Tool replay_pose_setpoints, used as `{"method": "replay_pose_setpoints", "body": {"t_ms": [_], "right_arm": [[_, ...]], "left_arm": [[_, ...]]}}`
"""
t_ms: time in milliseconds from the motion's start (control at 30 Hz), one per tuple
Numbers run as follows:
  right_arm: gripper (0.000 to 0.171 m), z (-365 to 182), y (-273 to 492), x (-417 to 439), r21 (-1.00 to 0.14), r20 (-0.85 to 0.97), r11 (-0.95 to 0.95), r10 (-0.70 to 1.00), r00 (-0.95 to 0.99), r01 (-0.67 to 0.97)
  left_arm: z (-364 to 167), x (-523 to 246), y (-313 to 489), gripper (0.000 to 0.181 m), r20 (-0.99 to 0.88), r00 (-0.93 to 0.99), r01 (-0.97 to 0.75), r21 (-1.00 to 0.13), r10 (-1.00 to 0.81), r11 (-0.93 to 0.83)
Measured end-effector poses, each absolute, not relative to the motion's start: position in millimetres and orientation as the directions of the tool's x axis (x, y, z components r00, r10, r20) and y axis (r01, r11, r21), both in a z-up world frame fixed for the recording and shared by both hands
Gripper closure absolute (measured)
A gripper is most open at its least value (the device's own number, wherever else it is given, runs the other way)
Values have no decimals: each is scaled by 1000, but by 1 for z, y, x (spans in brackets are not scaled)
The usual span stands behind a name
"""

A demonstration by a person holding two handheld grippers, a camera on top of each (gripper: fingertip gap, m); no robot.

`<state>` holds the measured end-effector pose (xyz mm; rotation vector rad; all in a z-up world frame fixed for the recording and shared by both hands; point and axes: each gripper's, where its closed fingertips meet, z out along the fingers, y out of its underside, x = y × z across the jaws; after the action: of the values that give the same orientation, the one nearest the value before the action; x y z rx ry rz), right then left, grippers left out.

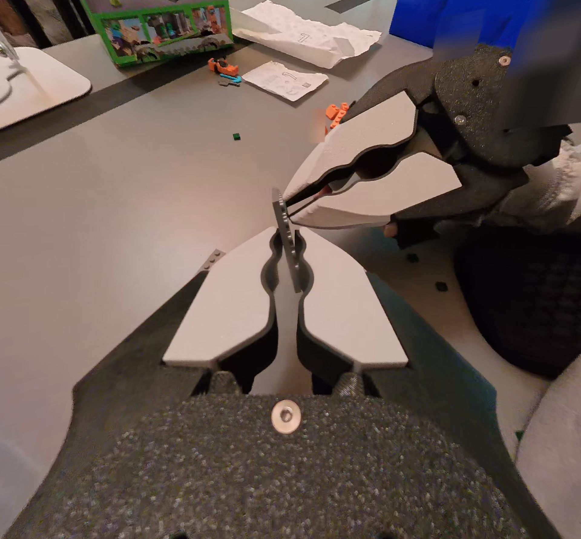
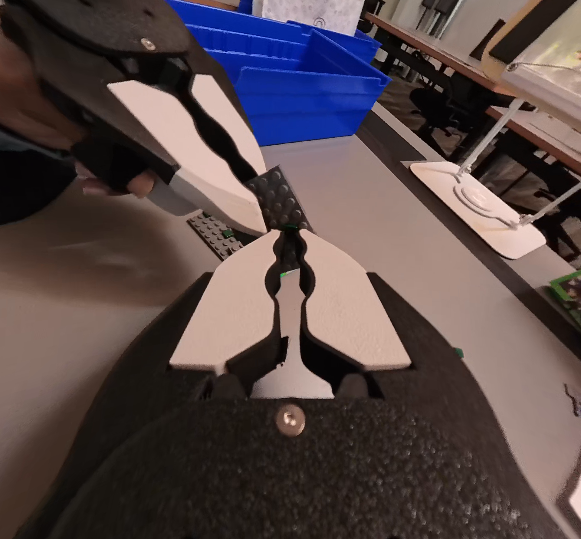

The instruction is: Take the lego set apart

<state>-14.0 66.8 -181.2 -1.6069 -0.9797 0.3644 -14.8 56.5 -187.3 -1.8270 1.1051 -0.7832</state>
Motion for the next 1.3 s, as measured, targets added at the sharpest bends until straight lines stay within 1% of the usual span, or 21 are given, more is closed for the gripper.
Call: {"method": "replay_pose_setpoints", "body": {"t_ms": [67,200,433,600,700,767,1000,1167,1300], "right_arm": [[165,-181,68,-13,-921,263,2,740,619,389],[165,-180,69,-13,-937,193,-52,746,637,345],[164,-182,69,-12,-938,156,-97,737,657,333],[164,-182,66,-13,-937,196,-49,745,637,346],[165,-179,63,-12,-931,245,4,747,618,365],[165,-179,62,-12,-932,243,6,751,614,362],[166,-180,62,-10,-965,123,-46,788,603,257],[171,-177,62,-9,-981,-21,-130,810,586,144],[171,-175,61,-11,-981,-23,-130,813,582,142]], "left_arm": [[-188,-14,58,173,53,423,-390,-890,-905,-235],[-188,-12,56,172,23,421,-396,-895,-907,-206],[-190,-11,56,171,-42,424,-424,-892,-905,-157],[-191,-12,52,171,-96,372,-451,-888,-923,-89],[-188,-11,49,171,-97,353,-446,-892,-931,-76],[-188,-11,49,171,-101,349,-450,-890,-932,-72],[-188,-10,49,172,-65,357,-433,-895,-932,-103],[-187,-12,55,175,-66,390,-422,-899,-919,-114],[-188,-14,59,176,-83,418,-419,-901,-904,-111]]}}
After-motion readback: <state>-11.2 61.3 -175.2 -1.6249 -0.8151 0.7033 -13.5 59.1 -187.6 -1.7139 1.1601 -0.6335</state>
